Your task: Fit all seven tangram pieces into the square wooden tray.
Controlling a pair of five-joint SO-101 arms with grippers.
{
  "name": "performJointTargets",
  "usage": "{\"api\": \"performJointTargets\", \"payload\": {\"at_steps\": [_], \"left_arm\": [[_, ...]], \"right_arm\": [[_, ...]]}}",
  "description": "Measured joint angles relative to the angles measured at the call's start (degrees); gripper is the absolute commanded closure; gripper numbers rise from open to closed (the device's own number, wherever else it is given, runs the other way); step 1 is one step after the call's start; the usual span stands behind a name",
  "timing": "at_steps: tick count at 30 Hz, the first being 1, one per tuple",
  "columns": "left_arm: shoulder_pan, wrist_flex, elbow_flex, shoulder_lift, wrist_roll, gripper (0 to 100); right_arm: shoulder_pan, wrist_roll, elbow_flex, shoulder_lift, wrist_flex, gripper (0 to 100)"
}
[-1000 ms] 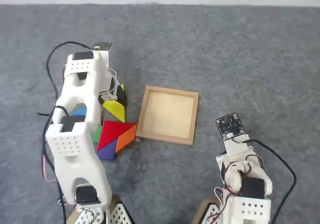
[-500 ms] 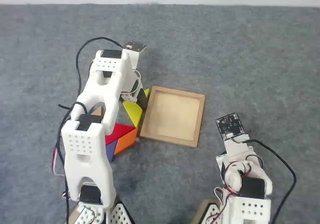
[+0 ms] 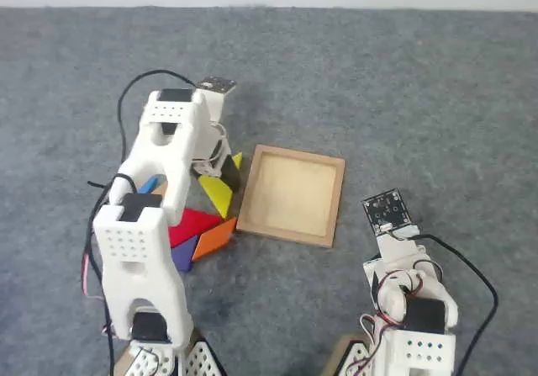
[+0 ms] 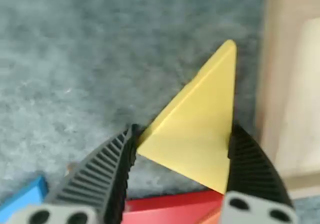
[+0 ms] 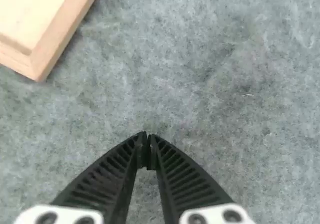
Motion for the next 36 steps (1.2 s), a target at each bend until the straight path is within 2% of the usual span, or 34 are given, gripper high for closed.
{"api": "performJointTargets", "payload": {"at_steps": [5,17,21,28,32,36], "left_arm": [[-1.8,-0.2,0.2,-0.1,-0.5,80],[-2.7,1.2,1.1,-6.2,-0.5,80],[-0.6,3.3,1.1,-9.1,-0.4,80],[-1.5,3.8,1.8,-12.1,3.9,80],[-2.5,-1.4,9.8,-22.8,5.0,80],[-2.3,-11.9,24.8,-36.7,6.3,80]], "right_arm": [[0.0,0.0,0.0,0.0,0.0,99.1],[0.0,0.0,0.0,0.0,0.0,99.1],[0.0,0.0,0.0,0.0,0.0,99.1],[0.0,0.0,0.0,0.0,0.0,99.1],[0.0,0.0,0.0,0.0,0.0,99.1],[0.0,0.0,0.0,0.0,0.0,99.1]]}}
